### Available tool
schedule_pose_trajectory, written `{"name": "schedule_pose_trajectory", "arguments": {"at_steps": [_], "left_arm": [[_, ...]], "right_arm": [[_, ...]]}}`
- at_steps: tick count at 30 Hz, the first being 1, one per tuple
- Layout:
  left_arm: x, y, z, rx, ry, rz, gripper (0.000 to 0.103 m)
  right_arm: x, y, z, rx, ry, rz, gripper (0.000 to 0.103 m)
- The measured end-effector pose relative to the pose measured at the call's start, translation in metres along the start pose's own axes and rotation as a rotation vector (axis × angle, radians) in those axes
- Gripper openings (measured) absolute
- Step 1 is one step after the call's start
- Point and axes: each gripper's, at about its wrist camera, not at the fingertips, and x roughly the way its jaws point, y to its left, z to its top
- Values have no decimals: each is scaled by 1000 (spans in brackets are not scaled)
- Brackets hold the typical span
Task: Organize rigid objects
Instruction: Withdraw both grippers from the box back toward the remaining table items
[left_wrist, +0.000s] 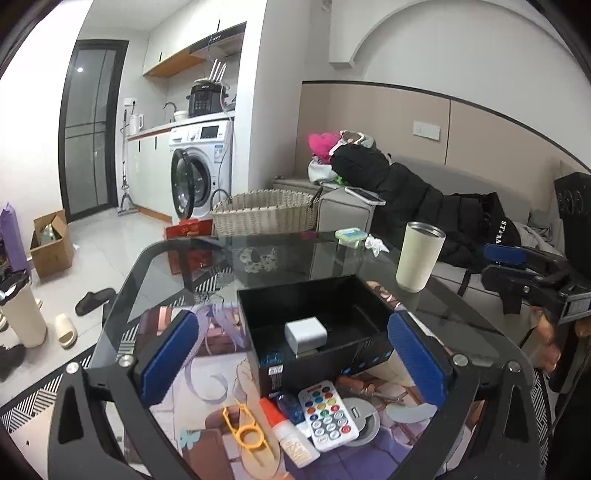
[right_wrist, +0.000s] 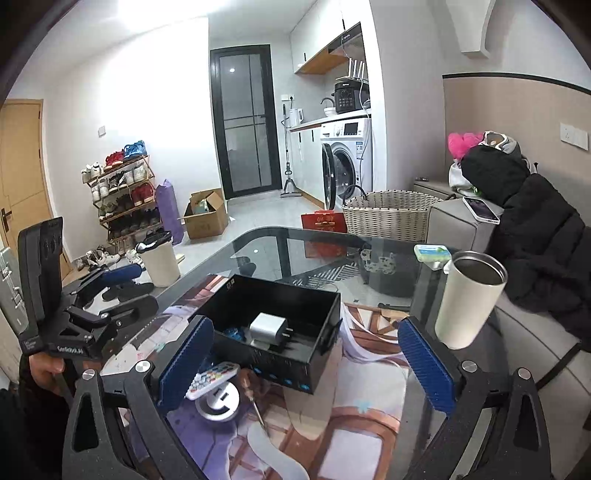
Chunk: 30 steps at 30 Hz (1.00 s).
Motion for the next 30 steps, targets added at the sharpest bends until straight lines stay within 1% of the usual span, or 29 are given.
{"name": "schedule_pose_trajectory", "arguments": {"at_steps": [2,5,9,11,24,30], "left_arm": [[2,3,-6,-7,20,2,103],[7,8,-16,-10,44,26,103],[15,17,-33,-16,102,42,103],[17,20,-40,-13,113,59,103],[34,41,-62,-13,191,102,103],[43,52,-73,-15,244,118,103]], "right_arm": [[2,3,-7,-8,22,7,103],[11,8,-20,-34,58,6,103],[24,11,-31,-34,97,14,103],[30,12,-35,-34,112,14,103],[66,15,-58,-21,193,15,103],[90,23,-71,-54,265,7,103]]}}
